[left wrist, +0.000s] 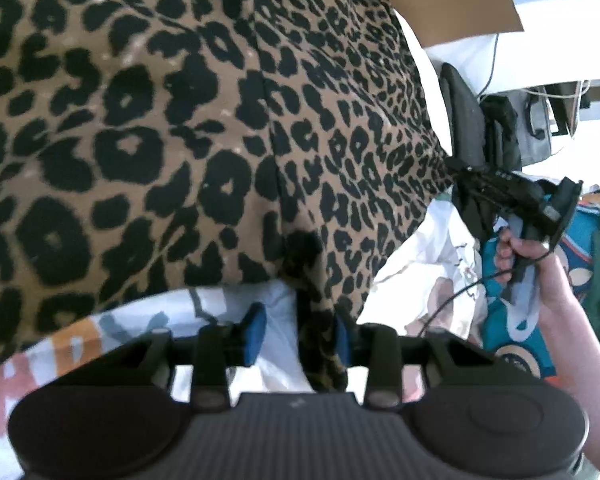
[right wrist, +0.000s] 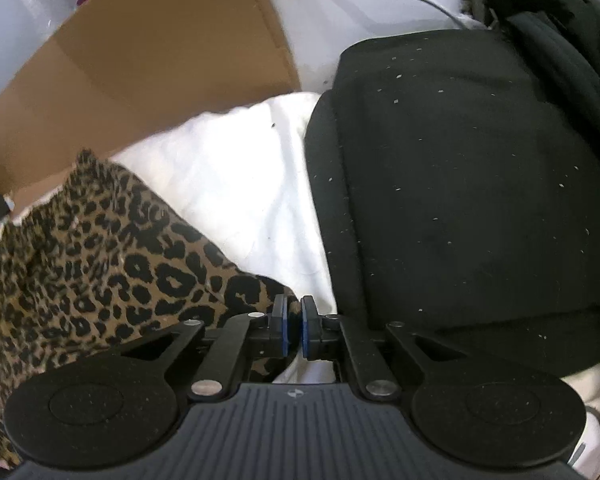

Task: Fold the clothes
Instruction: 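Hold the garment raised with the left gripper while the right gripper regrasps the edge, then open both grippers and release the leopard garment onto the sheet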

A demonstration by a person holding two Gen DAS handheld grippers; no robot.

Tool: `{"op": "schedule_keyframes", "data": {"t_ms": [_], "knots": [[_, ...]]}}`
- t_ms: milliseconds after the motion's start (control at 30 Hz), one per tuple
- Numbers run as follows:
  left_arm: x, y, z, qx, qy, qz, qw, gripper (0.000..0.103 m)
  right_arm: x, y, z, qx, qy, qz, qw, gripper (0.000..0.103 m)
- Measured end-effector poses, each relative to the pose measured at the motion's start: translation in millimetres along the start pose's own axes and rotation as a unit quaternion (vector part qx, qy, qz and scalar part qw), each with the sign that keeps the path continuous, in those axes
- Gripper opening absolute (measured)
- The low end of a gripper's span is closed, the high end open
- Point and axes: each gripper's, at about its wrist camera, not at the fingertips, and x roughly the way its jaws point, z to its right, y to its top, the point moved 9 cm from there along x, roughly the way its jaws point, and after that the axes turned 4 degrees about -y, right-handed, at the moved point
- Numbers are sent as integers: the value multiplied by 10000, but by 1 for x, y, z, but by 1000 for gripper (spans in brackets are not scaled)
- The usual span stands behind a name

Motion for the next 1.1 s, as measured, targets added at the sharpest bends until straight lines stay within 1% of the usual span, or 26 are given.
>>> {"op": "schedule_keyframes", "data": {"t_ms": [33,67,100,133,167,233,300,433,500,567,700,733,767,800,833,900,933,1033,1100], "knots": [[2,0,1,27,12,-26,10000,29,-3,0,1,77,45,33,10000,12],[3,-1,2,60,19,-62,10000,27,-6,0,3,162,100,55,9998,19],[4,-2,4,92,27,-99,9999,23,-8,-1,4,251,158,74,9995,25],[5,-3,5,125,34,-135,9998,15,-9,-2,6,324,203,71,9992,45],[6,-3,6,150,42,-154,9998,11,-9,-3,6,364,246,59,9990,52],[6,-4,10,188,60,-169,9997,5,-9,-7,6,413,324,41,9986,53],[2,-5,12,183,47,-200,9996,4,-8,-9,5,421,393,28,9983,53],[-7,-4,14,286,219,-255,9990,3,1,-11,-4,262,457,-89,9986,53],[-11,-2,13,286,289,-248,9989,3,4,-10,-4,298,442,-53,9986,53],[-13,-1,13,255,292,-233,9990,3,6,-10,-5,252,466,-44,9986,52],[-10,4,17,223,233,-253,9992,3,6,-18,-11,-58,477,-199,9986,52],[-11,4,17,236,218,-267,9991,3,5,-21,-13,-142,489,-228,9984,50],[-12,3,17,249,204,-281,9991,3,5,-24,-15,-232,495,-274,9981,35],[-13,3,17,263,189,-295,9990,3,6,-27,-15,-312,441,-309,9981,22],[-15,3,17,253,167,-306,9991,3,5,-27,-13,-301,378,-318,9983,3],[-21,2,22,235,114,-324,9991,3,-1,-22,-8,19,411,-282,9988,3],[-24,3,27,293,88,-325,9990,3,-7,-18,-9,84,417,-217,9989,3],[-26,4,37,408,39,-321,9986,3,-26,-7,-12,123,363,-72,9992,3],[-24,3,35,311,13,-325,9990,3,-34,-3,-9,201,276,-23,9994,2]]}}
